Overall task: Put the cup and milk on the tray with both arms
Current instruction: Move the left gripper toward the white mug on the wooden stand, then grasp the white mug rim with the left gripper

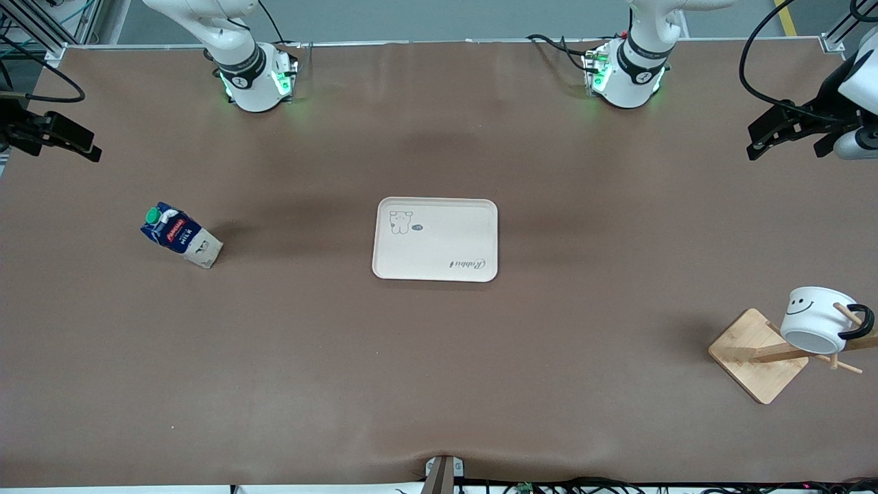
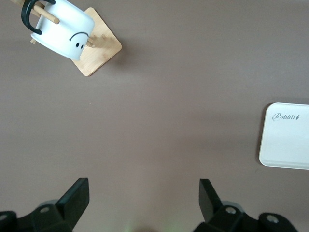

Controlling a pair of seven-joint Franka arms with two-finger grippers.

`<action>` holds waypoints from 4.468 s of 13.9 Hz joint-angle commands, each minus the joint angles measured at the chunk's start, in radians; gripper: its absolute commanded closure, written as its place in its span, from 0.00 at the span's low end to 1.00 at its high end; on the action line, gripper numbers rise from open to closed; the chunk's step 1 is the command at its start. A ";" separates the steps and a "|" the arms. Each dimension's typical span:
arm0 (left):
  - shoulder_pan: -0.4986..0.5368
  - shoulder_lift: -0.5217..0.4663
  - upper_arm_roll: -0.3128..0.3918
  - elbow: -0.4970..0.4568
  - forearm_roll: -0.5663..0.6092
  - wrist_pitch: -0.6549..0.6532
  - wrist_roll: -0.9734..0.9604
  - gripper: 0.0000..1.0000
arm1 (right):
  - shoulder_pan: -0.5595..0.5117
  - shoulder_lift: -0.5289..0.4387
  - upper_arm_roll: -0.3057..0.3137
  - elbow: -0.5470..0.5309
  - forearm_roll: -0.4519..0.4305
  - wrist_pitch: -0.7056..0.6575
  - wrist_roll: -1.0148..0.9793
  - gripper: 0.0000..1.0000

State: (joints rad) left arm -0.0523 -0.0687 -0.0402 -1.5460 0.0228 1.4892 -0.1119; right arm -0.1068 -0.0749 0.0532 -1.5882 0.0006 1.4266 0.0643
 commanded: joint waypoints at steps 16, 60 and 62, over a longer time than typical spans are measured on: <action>0.230 0.038 0.016 -0.148 -0.089 0.318 0.130 0.00 | -0.014 -0.011 0.008 -0.012 0.019 0.008 0.005 0.00; 0.397 0.291 -0.015 -0.328 -0.787 0.899 0.767 0.58 | -0.027 -0.011 0.008 -0.013 0.021 0.006 0.005 0.00; 0.396 0.291 -0.015 -0.328 -0.787 0.896 0.770 0.76 | -0.028 -0.011 0.008 -0.013 0.021 0.005 0.005 0.00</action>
State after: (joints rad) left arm 0.3358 0.2304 -0.0505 -1.8698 -0.7408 2.3982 0.6280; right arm -0.1166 -0.0748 0.0530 -1.5909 0.0016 1.4277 0.0643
